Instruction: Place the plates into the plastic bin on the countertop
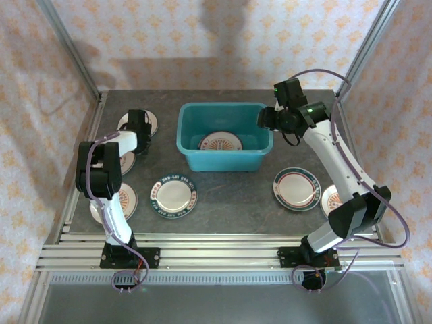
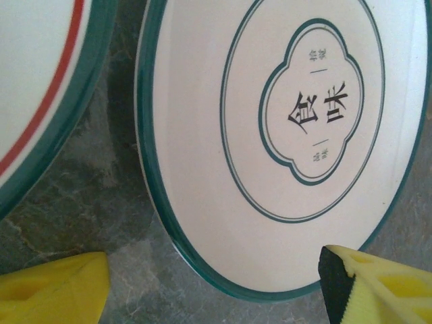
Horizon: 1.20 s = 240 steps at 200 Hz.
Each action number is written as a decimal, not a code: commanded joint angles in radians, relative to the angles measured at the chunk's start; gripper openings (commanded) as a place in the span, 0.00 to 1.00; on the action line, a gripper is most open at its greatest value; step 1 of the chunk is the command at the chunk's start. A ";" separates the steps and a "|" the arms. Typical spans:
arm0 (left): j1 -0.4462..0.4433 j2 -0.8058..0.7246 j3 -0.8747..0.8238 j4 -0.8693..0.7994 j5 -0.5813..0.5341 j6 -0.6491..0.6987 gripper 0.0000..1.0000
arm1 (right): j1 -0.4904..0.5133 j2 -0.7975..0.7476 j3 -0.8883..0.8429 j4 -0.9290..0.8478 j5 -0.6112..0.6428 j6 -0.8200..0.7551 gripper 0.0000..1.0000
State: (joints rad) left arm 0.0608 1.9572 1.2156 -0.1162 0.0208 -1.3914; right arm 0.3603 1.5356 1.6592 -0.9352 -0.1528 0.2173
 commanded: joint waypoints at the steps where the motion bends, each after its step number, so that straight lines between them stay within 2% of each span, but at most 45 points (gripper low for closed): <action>1: 0.015 0.070 0.040 0.056 -0.021 -0.020 0.78 | -0.011 -0.025 -0.011 -0.006 0.040 0.015 0.55; 79: 0.019 0.147 0.117 0.062 -0.010 -0.003 0.68 | -0.022 -0.022 -0.018 -0.003 0.041 0.016 0.55; 152: 0.020 0.164 0.135 0.086 -0.010 0.012 0.41 | -0.032 -0.010 -0.024 -0.007 0.031 0.014 0.55; 206: 0.020 0.127 0.067 0.139 0.005 0.015 0.23 | -0.036 -0.058 -0.079 0.025 0.047 0.017 0.55; 240: 0.020 0.087 0.026 0.158 0.013 0.027 0.14 | -0.037 -0.064 -0.085 0.027 0.039 0.012 0.55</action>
State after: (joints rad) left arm 0.0723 2.0579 1.2774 -0.0196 0.0299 -1.3796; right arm 0.3279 1.5078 1.5814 -0.9260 -0.1368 0.2241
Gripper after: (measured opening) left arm 0.160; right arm 0.550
